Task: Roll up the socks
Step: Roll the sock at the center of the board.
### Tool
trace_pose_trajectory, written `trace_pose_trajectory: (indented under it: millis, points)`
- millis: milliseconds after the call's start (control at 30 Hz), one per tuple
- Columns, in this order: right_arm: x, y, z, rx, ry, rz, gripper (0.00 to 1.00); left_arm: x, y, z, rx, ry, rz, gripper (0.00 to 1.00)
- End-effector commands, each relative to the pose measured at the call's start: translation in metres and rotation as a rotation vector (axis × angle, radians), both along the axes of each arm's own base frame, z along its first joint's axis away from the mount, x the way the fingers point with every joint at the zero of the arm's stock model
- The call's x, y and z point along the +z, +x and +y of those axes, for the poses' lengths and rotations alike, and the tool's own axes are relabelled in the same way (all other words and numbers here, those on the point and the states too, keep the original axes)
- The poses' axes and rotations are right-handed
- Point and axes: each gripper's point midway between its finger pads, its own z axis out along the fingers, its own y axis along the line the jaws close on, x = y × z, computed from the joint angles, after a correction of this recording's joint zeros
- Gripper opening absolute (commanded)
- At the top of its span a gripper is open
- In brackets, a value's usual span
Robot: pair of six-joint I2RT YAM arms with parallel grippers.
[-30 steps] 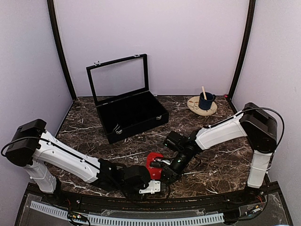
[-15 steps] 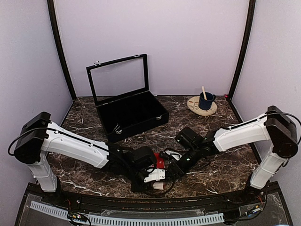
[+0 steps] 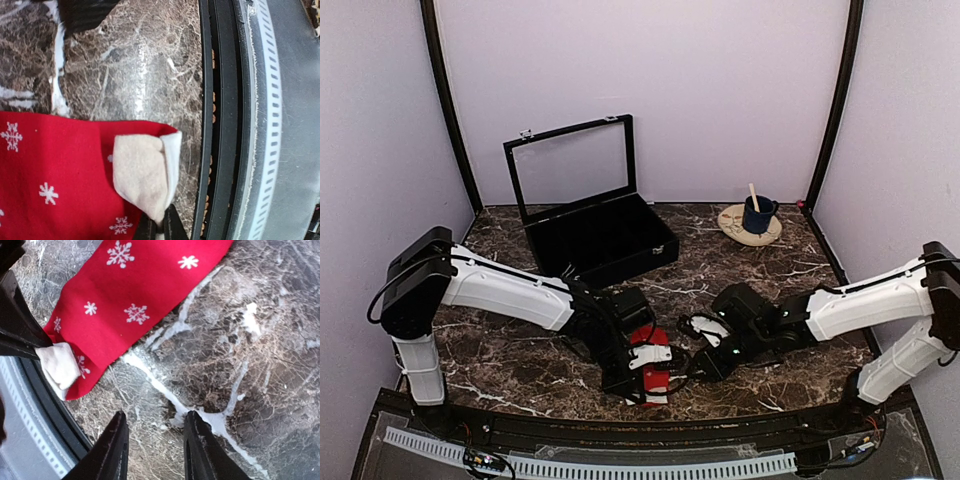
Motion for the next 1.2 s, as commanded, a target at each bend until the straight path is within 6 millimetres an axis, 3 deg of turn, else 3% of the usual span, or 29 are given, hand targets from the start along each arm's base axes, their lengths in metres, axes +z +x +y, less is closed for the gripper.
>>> trace_pose_trajectory:
  millis: [0,500,833,1167]
  points:
    - [0.008,0.004,0.001,-0.045,0.021,-0.114,0.35,0.008,-0.007,0.003,0.016,0.009,0.155,0.00]
    - [0.025,-0.039,0.001,0.014,-0.006,-0.314,0.29,0.005,-0.009,0.002,0.024,0.021,0.362,0.00]
    - [0.030,-0.075,0.023,0.188,-0.083,-0.488,0.30,0.001,-0.008,0.001,0.036,0.034,0.438,0.00]
    - [0.024,-0.096,0.050,0.356,-0.154,-0.621,0.33,-0.001,-0.007,0.000,0.036,0.048,0.475,0.00]
